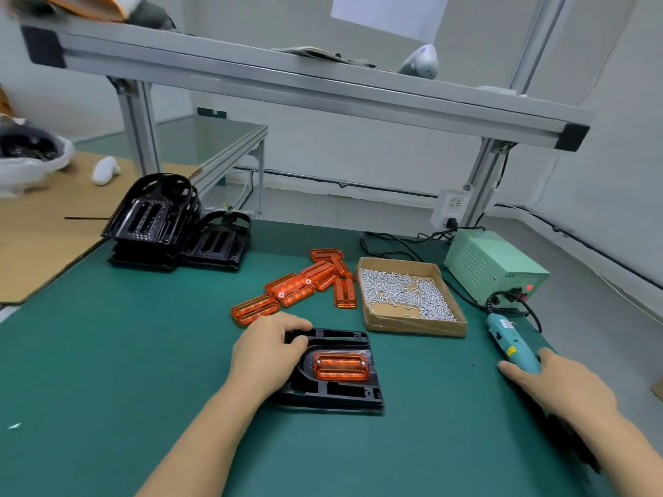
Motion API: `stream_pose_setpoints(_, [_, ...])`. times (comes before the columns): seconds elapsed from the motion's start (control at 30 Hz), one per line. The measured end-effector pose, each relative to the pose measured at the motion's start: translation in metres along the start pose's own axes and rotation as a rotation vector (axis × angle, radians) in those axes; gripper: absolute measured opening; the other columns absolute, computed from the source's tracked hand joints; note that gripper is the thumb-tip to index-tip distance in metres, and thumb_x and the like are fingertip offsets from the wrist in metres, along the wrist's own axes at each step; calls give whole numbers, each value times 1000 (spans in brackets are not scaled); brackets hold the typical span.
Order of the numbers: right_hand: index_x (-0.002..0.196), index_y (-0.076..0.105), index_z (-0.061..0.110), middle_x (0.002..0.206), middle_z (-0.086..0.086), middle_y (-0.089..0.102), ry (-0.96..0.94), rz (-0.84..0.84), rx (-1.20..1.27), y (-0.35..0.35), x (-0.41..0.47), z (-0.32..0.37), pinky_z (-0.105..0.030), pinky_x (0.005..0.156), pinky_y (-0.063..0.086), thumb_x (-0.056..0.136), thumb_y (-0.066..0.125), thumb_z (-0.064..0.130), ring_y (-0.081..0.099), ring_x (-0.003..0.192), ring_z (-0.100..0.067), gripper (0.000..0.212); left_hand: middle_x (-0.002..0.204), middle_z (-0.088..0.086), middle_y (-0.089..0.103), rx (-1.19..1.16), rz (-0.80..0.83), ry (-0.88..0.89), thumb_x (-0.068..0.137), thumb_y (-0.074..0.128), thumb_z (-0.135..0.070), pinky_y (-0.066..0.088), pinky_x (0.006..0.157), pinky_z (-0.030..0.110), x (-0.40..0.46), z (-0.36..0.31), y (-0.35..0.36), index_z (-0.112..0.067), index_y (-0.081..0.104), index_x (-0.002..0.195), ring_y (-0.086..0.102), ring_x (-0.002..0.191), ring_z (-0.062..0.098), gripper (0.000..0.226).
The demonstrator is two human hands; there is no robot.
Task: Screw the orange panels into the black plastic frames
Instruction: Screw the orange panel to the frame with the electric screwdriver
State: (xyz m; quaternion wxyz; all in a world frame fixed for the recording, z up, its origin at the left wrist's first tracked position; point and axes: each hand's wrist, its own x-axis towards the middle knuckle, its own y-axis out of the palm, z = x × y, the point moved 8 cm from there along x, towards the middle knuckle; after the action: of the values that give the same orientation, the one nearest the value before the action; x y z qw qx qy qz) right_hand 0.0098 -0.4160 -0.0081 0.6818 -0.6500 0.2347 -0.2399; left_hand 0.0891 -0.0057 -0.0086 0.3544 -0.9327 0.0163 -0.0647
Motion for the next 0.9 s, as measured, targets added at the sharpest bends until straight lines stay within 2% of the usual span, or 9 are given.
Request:
stream_pose_setpoints(0.2, [111,53,27,95,-5,58,-3,-58,86,18,27,-22,-37,69,52,69,53,81,59,81,-26,68,118,-20,62,23,12,-3,89,57,-25,44,96,31,1,2,1,-37,67,109,52,111,4,25])
stream_pose_setpoints(0.3, [124,56,13,110,-17,61,38,-43,209,36,48,-38,-51,80,51,65,66,75,58,89,-36,87,119,-18,62,28,21,-6,89,56,-26,43,98,32,1,2,2,-38,67,110,51,114,5,26])
stream_pose_setpoints(0.4, [132,50,12,113,-21,58,6,-54,193,54,63,-50,-60,82,47,56,55,87,55,94,-42,107,120,-15,60,27,22,-12,89,56,-29,43,97,30,2,2,2,-40,65,111,53,111,6,26])
stream_pose_setpoints(0.5, [133,48,19,112,-15,59,-114,-172,116,24,40,-19,-60,83,47,56,36,93,56,96,-38,107,120,-14,60,20,18,-12,89,56,-29,43,97,30,3,2,3,-41,65,112,54,109,6,27])
stream_pose_setpoints(0.57, [132,51,12,123,-18,60,-224,-295,167,-12,3,20,-60,92,46,67,45,79,56,108,-40,94,120,-14,61,16,15,-9,89,57,-28,44,97,31,3,3,3,-40,65,112,54,110,6,27])
stream_pose_setpoints(0.63, [131,53,5,128,-19,59,-405,-351,248,-38,-34,61,-53,97,45,73,51,63,56,115,-39,82,118,-16,62,11,7,4,89,58,-26,44,97,32,3,2,2,-38,66,112,53,111,6,28])
stream_pose_setpoints(0.7, [138,49,9,137,-7,54,-613,-249,348,-47,-66,98,-36,104,36,76,51,57,51,125,-27,79,118,-17,63,-1,-6,26,89,58,-23,44,98,32,3,1,1,-34,67,112,53,111,5,28])
stream_pose_setpoints(0.8, [150,26,30,149,21,25,-837,1,420,-37,-98,138,-13,112,12,73,45,69,22,140,2,88,118,-17,63,-28,-21,53,88,58,-20,42,100,32,3,-1,-2,-30,68,112,53,114,5,27])
stream_pose_setpoints(0.9, [142,5,50,146,38,1,-962,160,390,-16,-111,164,-2,107,-1,70,43,82,-2,137,21,88,118,-17,63,-49,-26,69,88,59,-20,41,101,32,3,-2,-3,-28,68,112,53,115,5,27])
